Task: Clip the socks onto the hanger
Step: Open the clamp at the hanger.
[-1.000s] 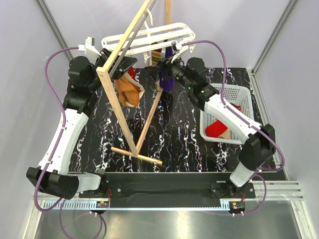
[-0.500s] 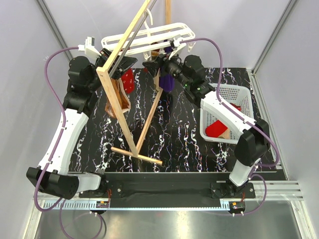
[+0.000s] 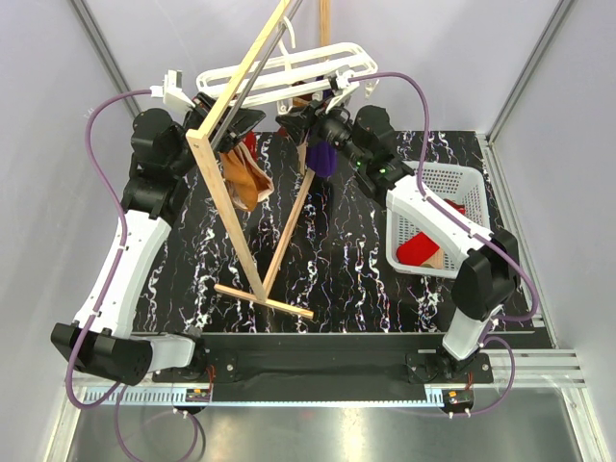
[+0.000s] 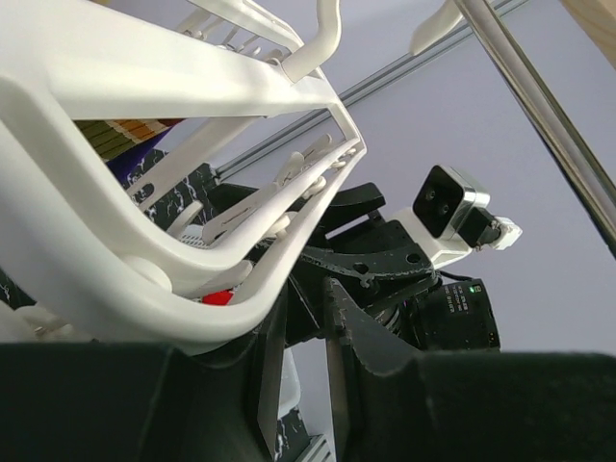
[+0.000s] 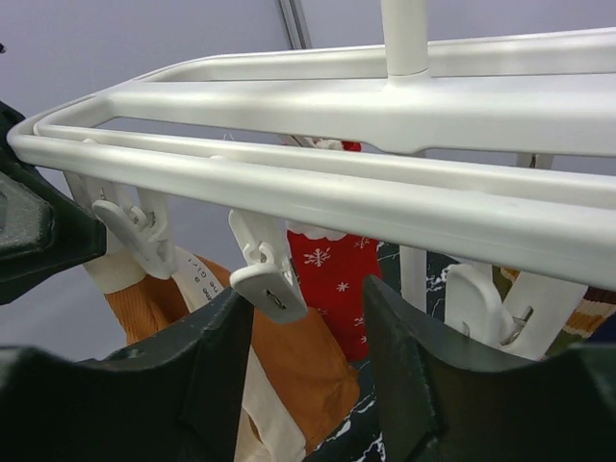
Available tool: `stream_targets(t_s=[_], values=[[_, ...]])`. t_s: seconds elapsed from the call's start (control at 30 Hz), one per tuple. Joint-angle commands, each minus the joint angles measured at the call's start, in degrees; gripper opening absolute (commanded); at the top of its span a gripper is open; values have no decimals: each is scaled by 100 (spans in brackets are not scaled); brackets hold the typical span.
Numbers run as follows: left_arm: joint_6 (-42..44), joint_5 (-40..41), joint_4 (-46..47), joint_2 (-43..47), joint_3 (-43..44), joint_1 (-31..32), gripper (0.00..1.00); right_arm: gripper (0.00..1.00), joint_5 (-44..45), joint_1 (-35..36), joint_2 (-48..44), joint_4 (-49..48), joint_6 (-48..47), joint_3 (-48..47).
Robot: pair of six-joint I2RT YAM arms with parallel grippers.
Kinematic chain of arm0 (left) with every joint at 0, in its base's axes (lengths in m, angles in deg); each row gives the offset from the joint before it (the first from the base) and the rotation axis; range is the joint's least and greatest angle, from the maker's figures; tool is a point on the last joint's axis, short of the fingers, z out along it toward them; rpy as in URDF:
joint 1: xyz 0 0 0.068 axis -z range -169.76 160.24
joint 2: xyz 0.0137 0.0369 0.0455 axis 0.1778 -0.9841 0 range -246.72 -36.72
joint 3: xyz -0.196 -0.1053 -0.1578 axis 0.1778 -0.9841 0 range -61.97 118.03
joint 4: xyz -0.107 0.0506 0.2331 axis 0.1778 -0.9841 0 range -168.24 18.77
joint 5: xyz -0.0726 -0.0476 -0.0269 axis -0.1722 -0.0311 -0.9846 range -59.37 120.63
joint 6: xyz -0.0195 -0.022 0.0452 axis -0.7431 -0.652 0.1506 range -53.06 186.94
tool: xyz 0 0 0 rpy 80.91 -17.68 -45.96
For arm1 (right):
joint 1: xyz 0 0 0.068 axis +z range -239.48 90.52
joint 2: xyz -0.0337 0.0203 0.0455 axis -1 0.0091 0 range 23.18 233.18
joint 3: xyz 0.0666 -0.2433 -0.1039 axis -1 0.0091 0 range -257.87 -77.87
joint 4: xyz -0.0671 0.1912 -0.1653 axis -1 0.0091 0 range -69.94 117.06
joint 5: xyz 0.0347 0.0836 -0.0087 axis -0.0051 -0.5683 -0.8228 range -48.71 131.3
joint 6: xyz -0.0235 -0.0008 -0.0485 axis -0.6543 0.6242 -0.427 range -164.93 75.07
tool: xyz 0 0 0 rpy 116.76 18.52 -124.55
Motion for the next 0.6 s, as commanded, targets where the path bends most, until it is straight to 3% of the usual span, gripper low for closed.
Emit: stream_targets(t_s=[0.0,0.1,0.37,0.57], values=[[-54,-183,327,0,-78,-23,26,53,-83,55,87,-280,57,-330],[-46,-200,345,0,-95,-31,26,43,-136,55,96,-245,83,-339],[182,-368,652,17,-174,12,25,28,-92,55,-123,-131,101,-101],[727,-192,626,96,-87,197,25,4,-48,55,-369,361,118,-137]])
